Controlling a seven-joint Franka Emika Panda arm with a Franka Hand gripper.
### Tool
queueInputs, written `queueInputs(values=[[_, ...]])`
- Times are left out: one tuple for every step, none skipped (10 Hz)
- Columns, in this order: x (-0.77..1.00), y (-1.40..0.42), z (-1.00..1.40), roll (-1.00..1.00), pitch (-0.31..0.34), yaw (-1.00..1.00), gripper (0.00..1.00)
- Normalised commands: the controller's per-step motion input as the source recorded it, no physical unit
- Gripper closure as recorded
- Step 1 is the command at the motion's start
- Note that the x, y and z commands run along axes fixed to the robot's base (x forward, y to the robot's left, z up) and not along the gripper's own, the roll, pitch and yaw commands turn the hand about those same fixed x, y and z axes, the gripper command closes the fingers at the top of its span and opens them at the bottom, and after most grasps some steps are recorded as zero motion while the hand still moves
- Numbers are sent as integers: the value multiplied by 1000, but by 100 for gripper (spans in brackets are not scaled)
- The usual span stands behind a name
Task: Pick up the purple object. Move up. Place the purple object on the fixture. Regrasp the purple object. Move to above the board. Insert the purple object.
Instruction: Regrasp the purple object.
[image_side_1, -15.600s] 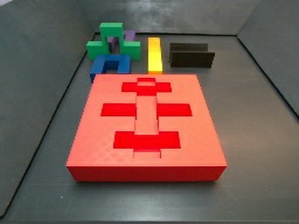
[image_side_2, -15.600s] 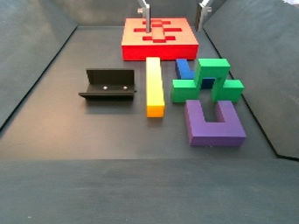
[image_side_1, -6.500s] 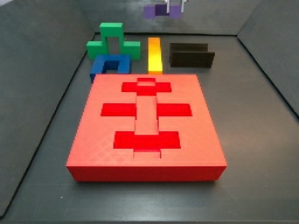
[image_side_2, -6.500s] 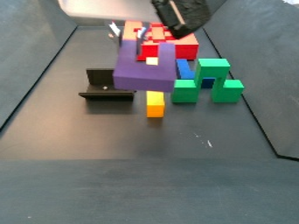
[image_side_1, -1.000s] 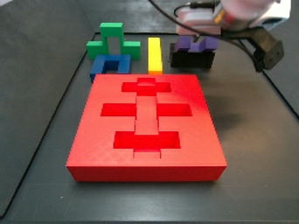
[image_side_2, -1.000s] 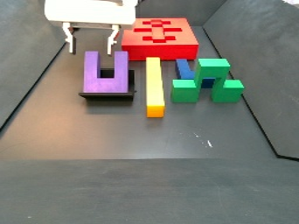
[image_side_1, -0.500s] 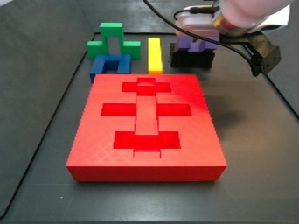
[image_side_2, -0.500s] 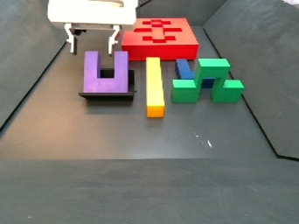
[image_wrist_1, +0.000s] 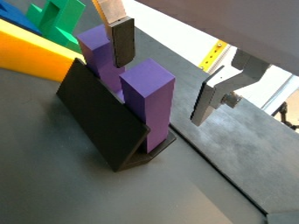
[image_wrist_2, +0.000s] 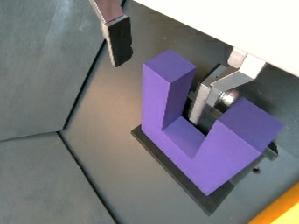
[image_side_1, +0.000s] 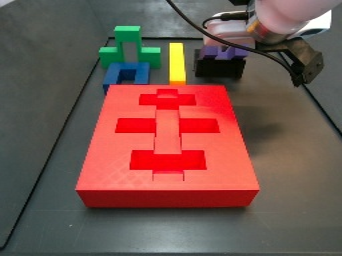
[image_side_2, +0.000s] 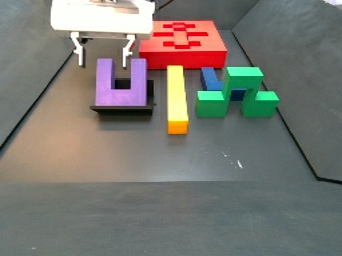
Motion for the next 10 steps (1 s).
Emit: queueInputs(values=[[189, -6, -40, 57, 9, 6, 0], [231, 0, -226, 186, 6, 17, 0], [177, -11, -237, 223, 3, 29, 0], [131, 0, -200, 220, 20, 23, 0], [0, 0, 0, 6, 0, 0, 0], [0, 0, 0, 31, 0, 0, 0], [0, 0, 0, 0, -9, 0, 0], [0, 0, 0, 0, 0, 0, 0], [0, 0, 0, 0, 0, 0, 100], [0, 0, 0, 0, 0, 0, 100]])
